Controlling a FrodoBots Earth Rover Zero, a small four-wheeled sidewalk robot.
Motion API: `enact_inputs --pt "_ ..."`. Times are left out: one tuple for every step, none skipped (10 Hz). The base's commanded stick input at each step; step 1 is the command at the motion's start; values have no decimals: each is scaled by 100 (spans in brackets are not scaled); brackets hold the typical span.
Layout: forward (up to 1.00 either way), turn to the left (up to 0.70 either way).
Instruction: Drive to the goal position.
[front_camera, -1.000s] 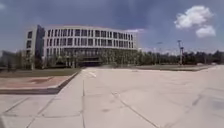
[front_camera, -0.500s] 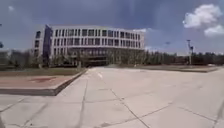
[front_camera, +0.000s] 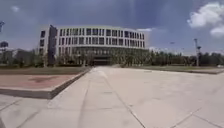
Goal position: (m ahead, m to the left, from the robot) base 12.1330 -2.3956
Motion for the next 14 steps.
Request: enact_inputs --pt "70 0" --pt "70 0" --pt "70 0" --pt "70 0" --pt "70 0" --pt "70 0" --pt "70 0" --pt "70 0" --pt "70 0" --pt "70 0" --pt "70 0" --pt "70 0" --pt "70 0" --pt "70 0"
